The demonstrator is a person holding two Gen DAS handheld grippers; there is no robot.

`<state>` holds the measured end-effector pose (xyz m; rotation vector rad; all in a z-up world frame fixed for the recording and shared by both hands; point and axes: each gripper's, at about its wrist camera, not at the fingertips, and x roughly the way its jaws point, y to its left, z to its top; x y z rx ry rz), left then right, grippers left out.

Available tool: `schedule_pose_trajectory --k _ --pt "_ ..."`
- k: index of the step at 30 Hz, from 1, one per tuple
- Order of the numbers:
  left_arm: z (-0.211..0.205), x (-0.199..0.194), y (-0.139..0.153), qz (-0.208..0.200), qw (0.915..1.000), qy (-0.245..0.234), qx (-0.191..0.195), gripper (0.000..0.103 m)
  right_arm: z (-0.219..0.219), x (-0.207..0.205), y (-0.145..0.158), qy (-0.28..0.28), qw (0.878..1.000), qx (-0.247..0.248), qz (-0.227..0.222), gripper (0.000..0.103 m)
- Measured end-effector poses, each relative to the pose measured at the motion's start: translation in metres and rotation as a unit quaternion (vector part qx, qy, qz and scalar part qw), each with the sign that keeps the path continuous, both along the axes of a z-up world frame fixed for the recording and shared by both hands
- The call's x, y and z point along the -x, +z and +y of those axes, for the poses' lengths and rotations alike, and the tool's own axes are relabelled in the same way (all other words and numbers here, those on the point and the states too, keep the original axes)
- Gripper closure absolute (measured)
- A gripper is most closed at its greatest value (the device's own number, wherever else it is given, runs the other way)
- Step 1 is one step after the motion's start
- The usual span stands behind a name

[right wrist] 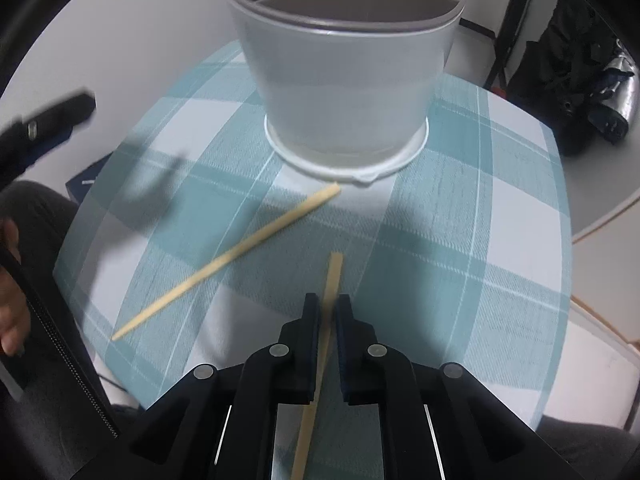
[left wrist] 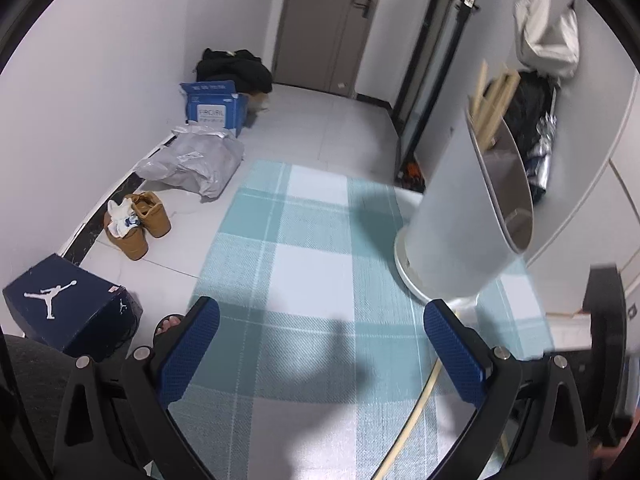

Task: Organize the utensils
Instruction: 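Close the right gripper on one chopstick and lift it, then grasp the last chopstick with the left gripper while the right lifts its chopstick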

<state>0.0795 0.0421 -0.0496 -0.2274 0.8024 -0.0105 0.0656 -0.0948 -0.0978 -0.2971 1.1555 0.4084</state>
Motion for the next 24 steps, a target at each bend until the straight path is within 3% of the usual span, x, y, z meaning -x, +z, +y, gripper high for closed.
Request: schedule_pose_trajectory --k 7,12,18,24 --pt "-0.017 -0.009 -0.010 0.035 0.9985 -0.023 -0.037 0.003 0.003 -0.027 0.002 -0.004 0.999 -0.031 -0.018 0.097" --pt "-0.037 -0.020 -0.013 0.053 0.9960 -0.063 -0.035 0.003 -0.020 -0.039 0.005 -0.039 0.994 -0.099 -0.004 0.098" --pt "-0.080 -0.030 -0.021 0.083 0.9849 -0.131 -0.078 0.003 -0.080 -0.056 0.028 -0.129 0.965 -0.226 -0.025 0.098" --pt "-0.113 -0.042 -0.024 0.106 0.9709 -0.186 -0.106 0.005 -0.120 -0.067 0.037 -0.178 0.934 -0.308 -0.035 0.098"
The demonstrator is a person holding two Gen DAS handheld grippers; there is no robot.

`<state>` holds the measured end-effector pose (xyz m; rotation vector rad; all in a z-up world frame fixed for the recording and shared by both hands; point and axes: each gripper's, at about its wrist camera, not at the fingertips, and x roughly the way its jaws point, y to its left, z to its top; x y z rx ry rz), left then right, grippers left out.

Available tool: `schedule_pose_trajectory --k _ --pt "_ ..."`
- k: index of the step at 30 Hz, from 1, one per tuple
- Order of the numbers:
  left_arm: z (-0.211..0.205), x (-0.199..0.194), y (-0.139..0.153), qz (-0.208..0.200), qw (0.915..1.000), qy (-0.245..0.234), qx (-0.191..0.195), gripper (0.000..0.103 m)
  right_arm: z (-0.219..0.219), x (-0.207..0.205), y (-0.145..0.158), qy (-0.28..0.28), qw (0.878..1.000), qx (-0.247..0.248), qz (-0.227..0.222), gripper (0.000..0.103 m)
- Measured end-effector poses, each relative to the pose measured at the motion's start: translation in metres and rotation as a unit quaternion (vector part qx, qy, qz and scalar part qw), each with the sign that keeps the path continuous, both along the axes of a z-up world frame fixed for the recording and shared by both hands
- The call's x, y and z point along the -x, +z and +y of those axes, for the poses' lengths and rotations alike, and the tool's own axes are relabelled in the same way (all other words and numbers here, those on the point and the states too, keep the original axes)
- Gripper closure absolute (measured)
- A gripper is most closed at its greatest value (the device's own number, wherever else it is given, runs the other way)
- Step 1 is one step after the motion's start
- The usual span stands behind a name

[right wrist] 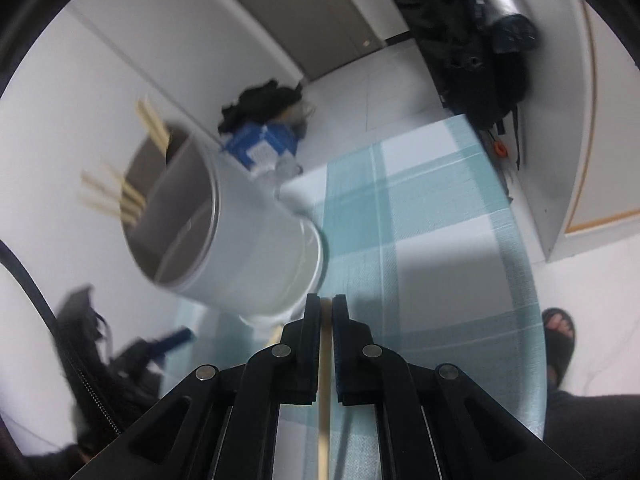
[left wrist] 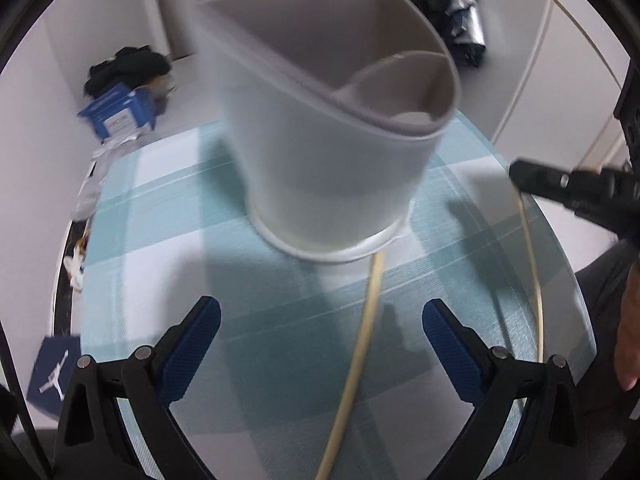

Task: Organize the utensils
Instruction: 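Grasp the last chopstick with the left gripper while the right lifts its chopstick, then carry the chopstick into the holder with the left gripper while the right raises its chopstick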

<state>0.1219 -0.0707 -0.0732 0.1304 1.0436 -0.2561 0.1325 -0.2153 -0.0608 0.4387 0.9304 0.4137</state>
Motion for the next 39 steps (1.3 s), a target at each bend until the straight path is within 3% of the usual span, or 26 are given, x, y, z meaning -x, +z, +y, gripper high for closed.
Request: schedule_pose_trajectory --k 6,7,10,12,15,16,19,24,26,31,33,34,36,39 --pt "-0.011 -0.006 -0.013 0.029 0.9994 -0.005 -0.018 0.037 -0.039 -0.004 -0.002 -0.034 0.996 -0.078 -0.001 0.098" --pt "-0.013 -0.005 -0.015 0.033 0.9992 -0.005 -0.023 0.049 -0.043 -0.002 -0.002 -0.037 0.996 -0.081 -0.004 0.098" --pt "-0.015 -0.002 -0.014 0.036 0.9993 -0.004 -0.006 0.065 -0.048 0.001 0.003 -0.040 0.996 -0.084 -0.014 0.098" --pt "-0.021 0.001 -0.013 0.041 0.9990 -0.015 0.002 0.084 -0.052 0.004 0.006 -0.042 0.996 -0.081 -0.018 0.098" --pt "-0.023 0.003 -0.013 0.061 0.9977 -0.013 0.024 0.096 -0.059 0.008 0.009 -0.047 0.995 -0.086 -0.020 0.098" --pt "-0.022 0.006 -0.013 0.078 0.9956 -0.013 0.050 0.098 -0.060 0.009 0.009 -0.049 0.995 -0.088 -0.021 0.098" --pt "-0.024 0.017 -0.014 0.095 0.9929 -0.022 0.067 0.098 -0.067 0.012 0.013 -0.055 0.994 -0.087 -0.028 0.098" --pt "-0.035 0.016 -0.014 0.091 0.9942 -0.028 0.050 0.096 -0.072 0.016 0.019 -0.064 0.994 -0.084 -0.041 0.098" --pt "-0.041 0.012 -0.014 0.094 0.9940 -0.035 0.044 0.087 -0.073 0.018 0.021 -0.065 0.994 -0.077 -0.046 0.098" --pt "-0.052 -0.001 -0.010 0.083 0.9948 -0.058 0.010 0.086 -0.081 0.024 0.023 -0.078 0.993 -0.069 -0.053 0.098" --pt "-0.056 -0.002 -0.011 0.083 0.9944 -0.064 -0.004 0.089 -0.084 0.026 0.024 -0.082 0.993 -0.067 -0.056 0.098" --pt "-0.058 -0.005 -0.013 0.086 0.9941 -0.066 -0.003 0.099 -0.085 0.027 0.025 -0.084 0.993 -0.067 -0.057 0.098" --pt "-0.057 -0.006 -0.012 0.092 0.9934 -0.068 0.006 0.099 -0.087 0.030 0.026 -0.086 0.992 -0.063 -0.061 0.098" --pt "-0.051 -0.005 0.001 0.067 0.9955 -0.065 0.018 0.100 -0.088 0.033 0.029 -0.089 0.992 -0.059 -0.067 0.098"
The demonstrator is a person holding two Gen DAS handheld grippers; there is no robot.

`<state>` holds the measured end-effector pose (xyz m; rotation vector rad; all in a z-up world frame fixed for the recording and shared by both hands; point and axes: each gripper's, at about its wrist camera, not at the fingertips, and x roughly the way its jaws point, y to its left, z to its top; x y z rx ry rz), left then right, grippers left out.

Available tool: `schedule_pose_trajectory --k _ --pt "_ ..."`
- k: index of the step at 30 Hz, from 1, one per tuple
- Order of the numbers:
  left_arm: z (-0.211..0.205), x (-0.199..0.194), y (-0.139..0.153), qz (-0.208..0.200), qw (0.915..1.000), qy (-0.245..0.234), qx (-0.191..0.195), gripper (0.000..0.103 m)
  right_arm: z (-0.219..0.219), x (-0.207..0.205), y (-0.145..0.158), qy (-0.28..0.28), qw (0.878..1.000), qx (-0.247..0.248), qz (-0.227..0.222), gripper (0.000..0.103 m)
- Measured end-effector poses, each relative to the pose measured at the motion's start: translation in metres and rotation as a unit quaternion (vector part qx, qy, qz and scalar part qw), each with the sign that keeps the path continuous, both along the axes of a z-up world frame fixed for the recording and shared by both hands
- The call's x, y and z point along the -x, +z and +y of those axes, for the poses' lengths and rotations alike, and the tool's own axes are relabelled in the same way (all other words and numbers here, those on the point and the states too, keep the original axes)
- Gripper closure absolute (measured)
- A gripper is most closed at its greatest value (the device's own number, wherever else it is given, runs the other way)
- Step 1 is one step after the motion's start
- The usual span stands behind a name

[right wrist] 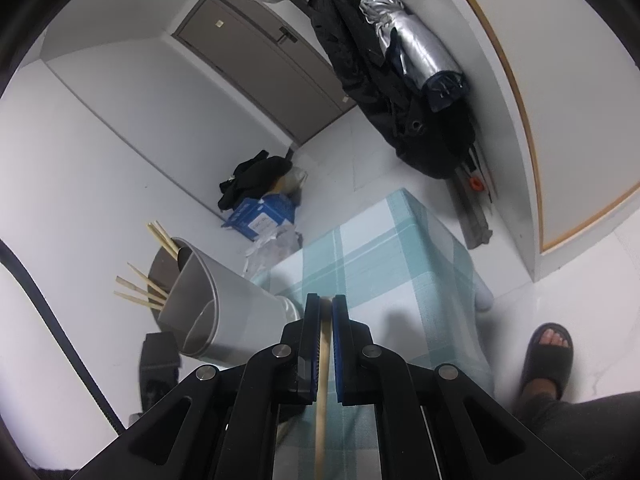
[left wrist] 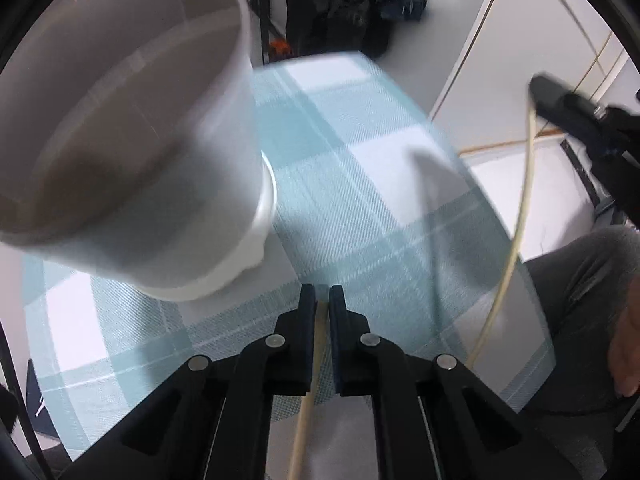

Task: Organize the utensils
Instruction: 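Carry the chopstick into the holder with the left gripper while the right raises its chopstick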

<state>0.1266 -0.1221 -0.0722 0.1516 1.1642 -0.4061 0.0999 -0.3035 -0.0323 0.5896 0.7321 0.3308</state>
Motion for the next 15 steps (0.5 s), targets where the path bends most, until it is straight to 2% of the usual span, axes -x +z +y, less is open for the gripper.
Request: schedule_pose_trajectory --k 4,7,11,15 --pt "0.009 0.010 0.035 -0.051 0.9977 0.018 0.041 0.100 0.005 0.005 0.007 0.009 1.000 0.000 -0.020 0.098" --pt "0.026 0.015 0.065 -0.089 0.9913 0.048 0.084 0.100 0.015 0.010 0.015 0.012 0.999 0.024 -0.040 0.098" --pt "0.049 0.022 0.100 -0.144 0.9751 0.085 0.146 0.100 0.032 0.020 0.025 0.020 0.996 0.053 -0.064 0.098" --pt "0.065 0.032 0.114 -0.164 0.9645 0.108 0.177 0.100 0.053 0.030 0.037 0.031 0.991 0.091 -0.091 0.098"
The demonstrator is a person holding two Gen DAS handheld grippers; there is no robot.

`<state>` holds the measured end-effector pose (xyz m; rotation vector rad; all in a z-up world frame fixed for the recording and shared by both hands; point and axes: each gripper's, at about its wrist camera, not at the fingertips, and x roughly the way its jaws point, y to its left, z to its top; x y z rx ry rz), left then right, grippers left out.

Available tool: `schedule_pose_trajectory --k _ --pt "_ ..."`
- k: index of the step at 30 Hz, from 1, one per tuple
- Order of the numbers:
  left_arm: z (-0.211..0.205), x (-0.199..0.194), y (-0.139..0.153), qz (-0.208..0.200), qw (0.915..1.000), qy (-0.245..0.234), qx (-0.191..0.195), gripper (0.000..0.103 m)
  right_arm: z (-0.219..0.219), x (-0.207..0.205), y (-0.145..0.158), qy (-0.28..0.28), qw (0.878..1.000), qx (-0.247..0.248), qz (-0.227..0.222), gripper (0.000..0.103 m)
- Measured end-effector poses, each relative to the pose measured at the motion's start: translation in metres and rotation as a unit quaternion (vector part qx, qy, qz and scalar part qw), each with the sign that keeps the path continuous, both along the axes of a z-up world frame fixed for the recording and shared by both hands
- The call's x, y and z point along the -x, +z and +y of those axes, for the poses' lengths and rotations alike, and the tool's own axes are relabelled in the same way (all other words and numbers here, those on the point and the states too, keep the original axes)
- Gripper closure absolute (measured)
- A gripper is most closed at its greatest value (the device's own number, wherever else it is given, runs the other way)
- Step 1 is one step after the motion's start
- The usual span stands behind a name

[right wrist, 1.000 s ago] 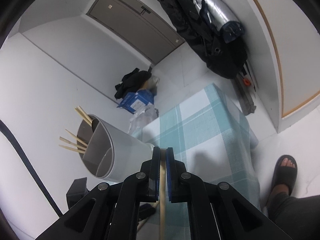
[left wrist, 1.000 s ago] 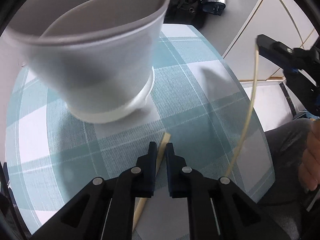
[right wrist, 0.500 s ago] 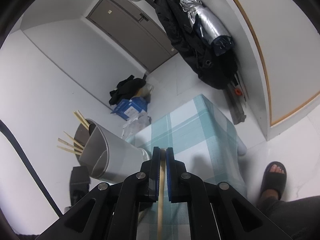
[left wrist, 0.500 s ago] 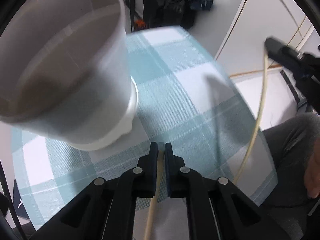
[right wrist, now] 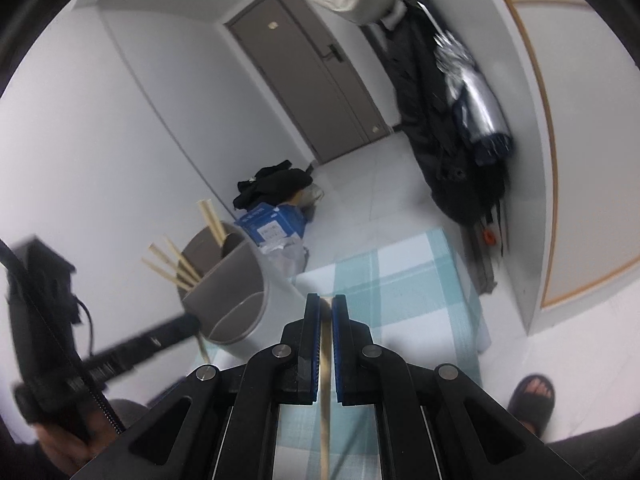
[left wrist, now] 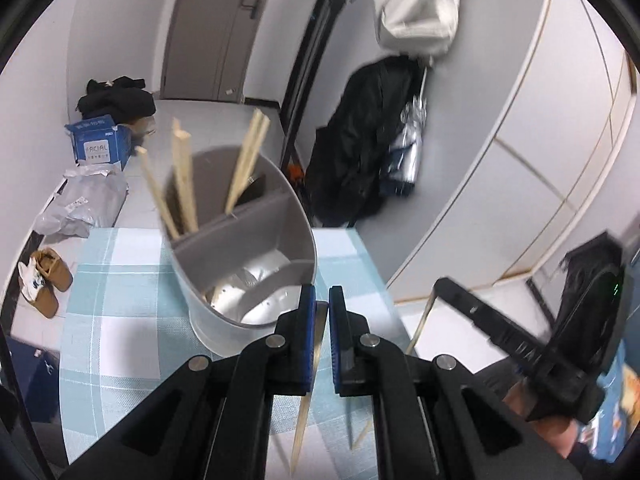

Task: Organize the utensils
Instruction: 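Carry the chopstick into the holder with the left gripper while the right raises its chopstick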

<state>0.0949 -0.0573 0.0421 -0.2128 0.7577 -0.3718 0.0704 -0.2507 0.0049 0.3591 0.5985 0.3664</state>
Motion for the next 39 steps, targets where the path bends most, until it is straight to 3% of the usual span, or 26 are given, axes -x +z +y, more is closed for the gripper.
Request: schedule_pose_trajectory --k 16,24,31,36,39 --pt "-0.001 0.012 0.029 -0.032 0.9991 -0.025 0.010 0.101 0.039 0.006 0.029 0.015 0.998 0.051 -0.040 0.103" --pt "0.008 0.008 0.045 -0.044 0.9986 -0.027 0.011 0.101 0.051 -0.006 0.030 0.032 0.997 0.059 -0.027 0.103" --pt "0.013 0.011 0.037 -0.030 0.9989 -0.036 0.007 0.101 0.031 -0.044 -0.009 0.000 0.993 0.082 0.081 0.098" --pt "0.021 0.013 0.031 -0.023 0.9992 -0.033 -0.006 0.101 0.053 -0.065 -0.062 0.035 0.978 0.104 0.177 0.089" --pt "0.026 0.012 0.027 -0.016 0.9993 -0.032 -0.005 0.101 0.072 -0.061 -0.083 0.042 0.973 0.119 0.195 0.071"
